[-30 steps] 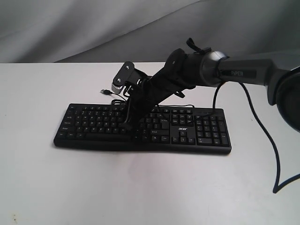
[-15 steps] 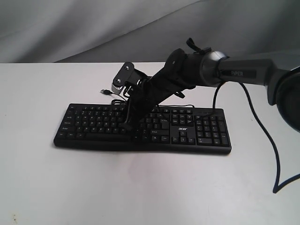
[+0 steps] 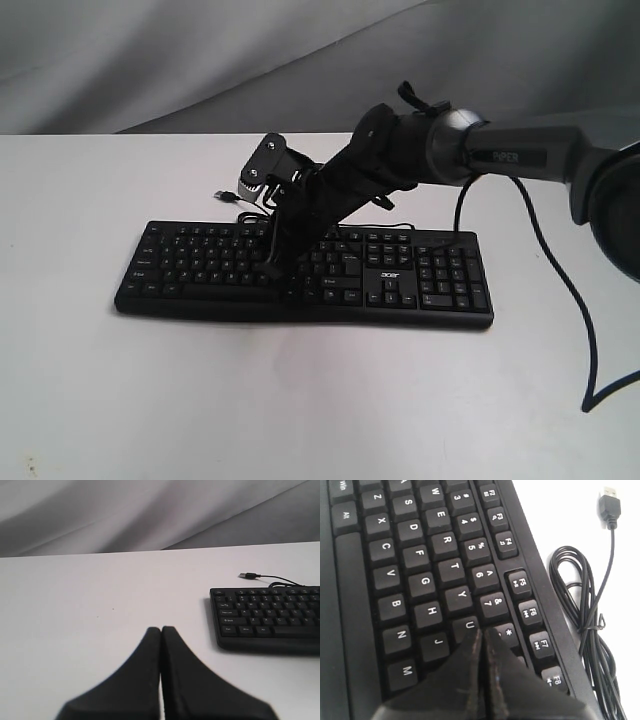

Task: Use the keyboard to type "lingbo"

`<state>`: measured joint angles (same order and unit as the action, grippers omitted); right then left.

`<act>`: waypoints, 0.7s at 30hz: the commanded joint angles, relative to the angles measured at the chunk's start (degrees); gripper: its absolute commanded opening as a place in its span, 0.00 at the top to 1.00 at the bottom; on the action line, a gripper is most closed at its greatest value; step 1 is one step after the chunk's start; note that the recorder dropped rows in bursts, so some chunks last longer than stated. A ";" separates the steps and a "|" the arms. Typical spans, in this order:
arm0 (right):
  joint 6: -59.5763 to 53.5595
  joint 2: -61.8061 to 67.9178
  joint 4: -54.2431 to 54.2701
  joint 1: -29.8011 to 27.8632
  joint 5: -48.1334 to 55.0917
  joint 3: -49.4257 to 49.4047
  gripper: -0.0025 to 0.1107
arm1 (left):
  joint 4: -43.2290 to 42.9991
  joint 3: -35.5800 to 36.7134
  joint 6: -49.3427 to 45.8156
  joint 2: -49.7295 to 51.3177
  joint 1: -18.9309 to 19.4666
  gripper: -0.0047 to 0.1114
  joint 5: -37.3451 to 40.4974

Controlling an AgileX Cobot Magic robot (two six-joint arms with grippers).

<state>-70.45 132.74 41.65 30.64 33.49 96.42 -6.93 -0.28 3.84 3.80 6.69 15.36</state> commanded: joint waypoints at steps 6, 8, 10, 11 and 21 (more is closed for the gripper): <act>-0.83 0.69 0.40 0.21 -0.64 0.30 0.98 | 0.21 0.28 0.12 0.23 -0.04 0.96 -0.34; -0.83 0.69 0.40 0.21 -0.64 0.30 0.98 | 0.21 0.28 0.12 0.23 -0.04 0.96 -0.34; -0.96 0.69 0.60 0.21 -0.76 0.30 0.98 | 0.21 0.28 0.12 0.23 -0.04 0.96 -0.34; -0.96 0.69 0.71 0.21 -0.77 0.30 0.98 | 0.21 0.28 0.12 0.23 -0.04 0.96 -0.34; -1.18 0.99 0.80 0.21 -0.21 0.30 0.98 | 0.21 0.28 0.12 0.23 -0.04 0.96 -0.34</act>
<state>-70.90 134.13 42.83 30.64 33.03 96.42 -6.93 -0.28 3.84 3.80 6.69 15.36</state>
